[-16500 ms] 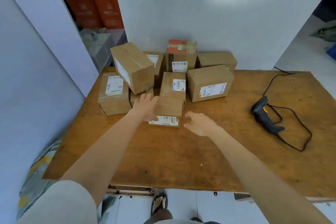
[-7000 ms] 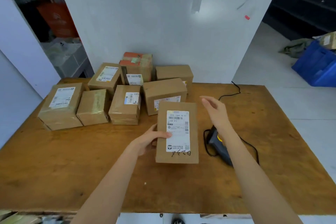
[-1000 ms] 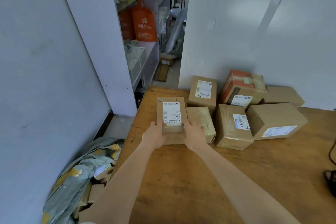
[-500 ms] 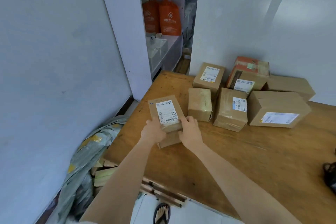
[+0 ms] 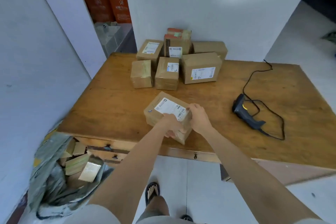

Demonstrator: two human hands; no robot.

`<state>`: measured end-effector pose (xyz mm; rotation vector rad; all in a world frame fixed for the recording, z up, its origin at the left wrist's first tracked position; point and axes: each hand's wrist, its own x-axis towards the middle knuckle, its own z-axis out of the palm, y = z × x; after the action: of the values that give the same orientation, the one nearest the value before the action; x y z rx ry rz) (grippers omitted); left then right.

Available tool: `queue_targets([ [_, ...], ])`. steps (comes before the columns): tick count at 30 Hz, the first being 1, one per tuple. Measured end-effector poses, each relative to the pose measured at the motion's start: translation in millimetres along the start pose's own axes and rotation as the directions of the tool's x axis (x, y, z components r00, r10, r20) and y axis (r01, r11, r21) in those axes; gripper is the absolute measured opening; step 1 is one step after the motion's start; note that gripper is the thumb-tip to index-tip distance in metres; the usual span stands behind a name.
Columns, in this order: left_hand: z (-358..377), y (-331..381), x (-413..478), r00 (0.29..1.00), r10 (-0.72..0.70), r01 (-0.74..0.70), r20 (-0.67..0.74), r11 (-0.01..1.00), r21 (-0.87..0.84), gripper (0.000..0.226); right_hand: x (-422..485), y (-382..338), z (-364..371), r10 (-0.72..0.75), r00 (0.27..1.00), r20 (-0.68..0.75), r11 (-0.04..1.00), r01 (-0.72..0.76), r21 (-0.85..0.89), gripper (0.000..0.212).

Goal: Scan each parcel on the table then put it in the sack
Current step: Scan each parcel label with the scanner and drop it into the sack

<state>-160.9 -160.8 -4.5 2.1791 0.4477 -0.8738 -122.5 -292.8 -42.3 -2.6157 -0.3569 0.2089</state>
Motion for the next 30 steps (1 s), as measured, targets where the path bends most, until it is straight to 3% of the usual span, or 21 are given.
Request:
queue_targets([
  [2, 21, 27, -1, 0.996, 0.079, -0.08, 0.031, 0.996, 0.038, 0.045, -7, 24, -17, 0.144, 0.986, -0.089, 0.99, -0.144, 0.006, 0.048],
  [4, 39, 51, 3, 0.992, 0.114, -0.113, 0.057, 0.993, -0.031, 0.048, -14, 42, -32, 0.35, 0.922, -0.167, 0.937, -0.348, 0.044, 0.038],
  [6, 52, 76, 6, 0.982, 0.103, -0.084, 0.159, 0.989, -0.121, 0.038, -20, 57, -44, 0.532, 0.835, -0.144, 0.847, -0.522, 0.1, 0.027],
  [8, 55, 97, 10, 0.96, 0.052, -0.002, 0.275, 0.984, -0.179, 0.025, -22, 74, -53, 0.594, 0.8, -0.088, 0.801, -0.576, 0.162, 0.029],
  [10, 54, 111, 18, 0.95, 0.035, 0.007, 0.311, 0.991, -0.133, 0.015, -21, 89, -58, 0.542, 0.837, -0.074, 0.826, -0.515, 0.228, 0.032],
  [13, 41, 123, 32, 0.973, 0.129, -0.158, 0.191, 0.977, 0.144, 0.009, -14, 106, -62, 0.49, 0.867, -0.093, 0.847, -0.449, 0.283, 0.044],
  [15, 28, 126, 47, 0.961, 0.271, -0.274, 0.06, 0.893, 0.357, 0.023, -8, 111, -62, 0.592, 0.804, -0.055, 0.783, -0.558, 0.275, 0.059],
  [17, 14, 128, 63, 0.937, 0.344, -0.259, -0.067, 0.808, 0.529, 0.033, -1, 114, -59, 0.707, 0.707, 0.011, 0.676, -0.68, 0.284, 0.066],
  [18, 8, 126, 72, 0.928, 0.354, -0.243, -0.113, 0.808, 0.537, 0.038, 4, 116, -59, 0.74, 0.672, 0.032, 0.634, -0.712, 0.302, 0.066],
  [20, -2, 123, 90, 0.937, 0.315, -0.209, -0.149, 0.849, 0.485, 0.05, 19, 118, -60, 0.775, 0.631, 0.045, 0.579, -0.736, 0.352, 0.062],
  [24, -19, 120, 119, 0.962, 0.268, -0.227, -0.045, 0.883, 0.41, 0.061, 57, 116, -66, 0.784, 0.617, 0.061, 0.523, -0.711, 0.471, 0.064],
  [27, -28, 113, 136, 0.969, 0.246, -0.237, -0.033, 0.956, 0.174, 0.059, 83, 108, -61, 0.695, 0.717, 0.046, 0.589, -0.605, 0.536, 0.054],
  [30, -30, 100, 152, 0.978, 0.197, -0.208, -0.069, 0.947, -0.245, 0.047, 101, 98, -52, 0.598, 0.801, -0.015, 0.626, -0.455, 0.634, 0.04],
])
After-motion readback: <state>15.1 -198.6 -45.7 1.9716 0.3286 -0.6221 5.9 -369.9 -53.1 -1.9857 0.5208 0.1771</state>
